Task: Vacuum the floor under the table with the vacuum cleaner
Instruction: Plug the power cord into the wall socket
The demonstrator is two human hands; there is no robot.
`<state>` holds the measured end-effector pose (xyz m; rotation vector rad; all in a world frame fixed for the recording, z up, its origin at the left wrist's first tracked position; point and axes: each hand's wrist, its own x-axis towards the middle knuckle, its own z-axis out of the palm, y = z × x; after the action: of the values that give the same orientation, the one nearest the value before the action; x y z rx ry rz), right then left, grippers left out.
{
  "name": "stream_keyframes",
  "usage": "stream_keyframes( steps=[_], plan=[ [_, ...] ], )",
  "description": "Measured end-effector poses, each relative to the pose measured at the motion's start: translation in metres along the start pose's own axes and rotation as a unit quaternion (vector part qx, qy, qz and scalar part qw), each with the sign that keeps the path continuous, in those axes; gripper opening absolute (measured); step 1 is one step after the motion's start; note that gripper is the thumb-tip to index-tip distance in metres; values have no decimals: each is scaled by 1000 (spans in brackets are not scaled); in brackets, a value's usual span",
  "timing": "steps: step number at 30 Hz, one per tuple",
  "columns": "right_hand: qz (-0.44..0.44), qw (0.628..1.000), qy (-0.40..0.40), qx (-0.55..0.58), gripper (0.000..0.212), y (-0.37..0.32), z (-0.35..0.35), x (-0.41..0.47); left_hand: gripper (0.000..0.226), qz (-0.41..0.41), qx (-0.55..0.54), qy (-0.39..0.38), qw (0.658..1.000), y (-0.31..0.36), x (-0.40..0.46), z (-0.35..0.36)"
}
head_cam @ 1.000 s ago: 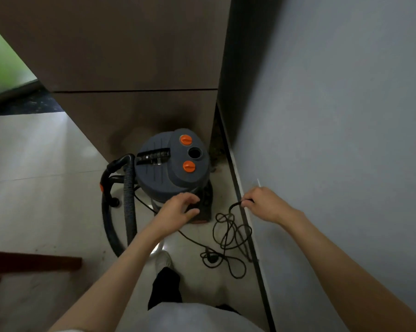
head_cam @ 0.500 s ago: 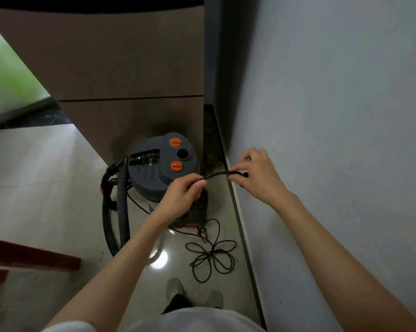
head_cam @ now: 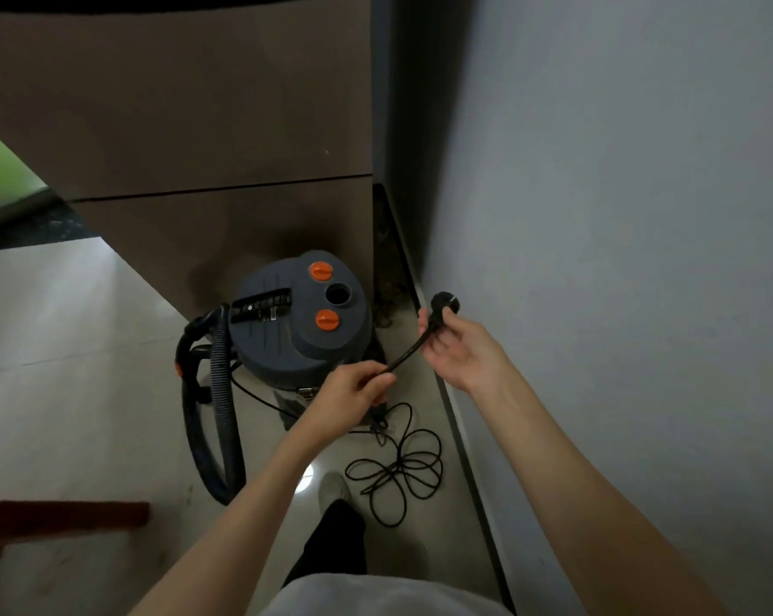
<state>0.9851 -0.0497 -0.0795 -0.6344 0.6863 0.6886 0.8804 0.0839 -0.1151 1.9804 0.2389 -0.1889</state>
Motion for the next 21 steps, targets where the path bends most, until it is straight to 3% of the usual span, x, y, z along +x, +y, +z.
stream_keyframes(
  steps=[6,13,21],
  plan=[
    [-27,997,58,-42,14,0,4,66,11,-74,26,-58,995,-57,55,-19],
    [-25,979,135,-151,17,12,-82,164,17,-170,75,-185,965,-148,80,41],
    [19,963,171,-209,15,31,-196,303,14,-247,66,-179,950,-282,139,136]
  ],
)
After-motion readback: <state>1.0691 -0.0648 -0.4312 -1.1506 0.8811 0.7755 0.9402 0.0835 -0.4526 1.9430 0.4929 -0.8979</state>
